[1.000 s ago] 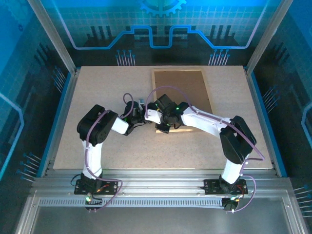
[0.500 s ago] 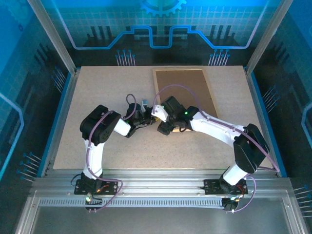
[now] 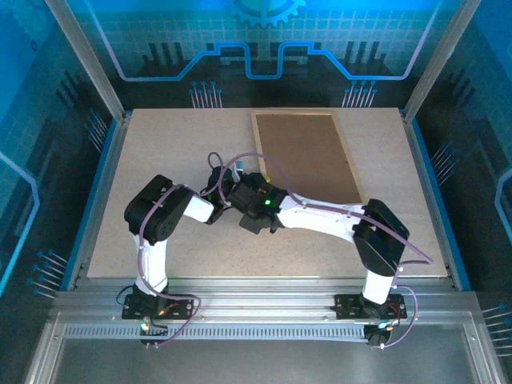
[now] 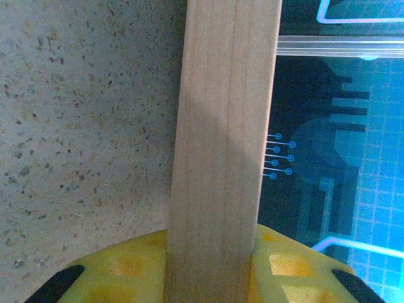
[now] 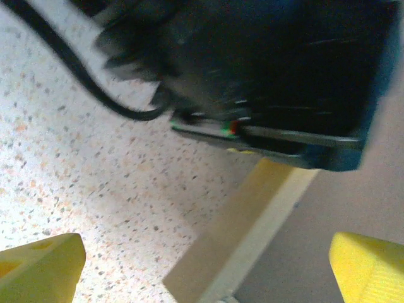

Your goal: Put the photo into the frame

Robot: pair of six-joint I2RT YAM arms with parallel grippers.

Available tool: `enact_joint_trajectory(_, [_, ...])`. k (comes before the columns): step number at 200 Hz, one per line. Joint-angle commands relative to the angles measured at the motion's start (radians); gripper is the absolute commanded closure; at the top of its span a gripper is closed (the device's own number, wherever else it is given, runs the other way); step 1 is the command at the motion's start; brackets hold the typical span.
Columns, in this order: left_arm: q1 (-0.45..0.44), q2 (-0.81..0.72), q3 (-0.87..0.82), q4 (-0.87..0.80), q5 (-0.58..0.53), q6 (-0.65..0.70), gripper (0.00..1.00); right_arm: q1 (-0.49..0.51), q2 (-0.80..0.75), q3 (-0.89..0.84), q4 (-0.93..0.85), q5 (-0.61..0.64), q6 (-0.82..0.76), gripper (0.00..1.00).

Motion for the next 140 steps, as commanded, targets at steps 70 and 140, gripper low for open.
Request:
enact_joint_trajectory(70, [-0.002, -0.105, -0.008, 0.038, 0.030, -0.063, 0.83, 0.005, -0.062, -0.258, 0.278, 0.230, -0.066, 0.00])
enact_joint_trajectory(140, [-0.002, -0.167, -0.014, -0.020, 0.030, -0.059, 0.83, -0.038, -0.077, -0.499, 0.903, 0.310, -0.467, 0.15])
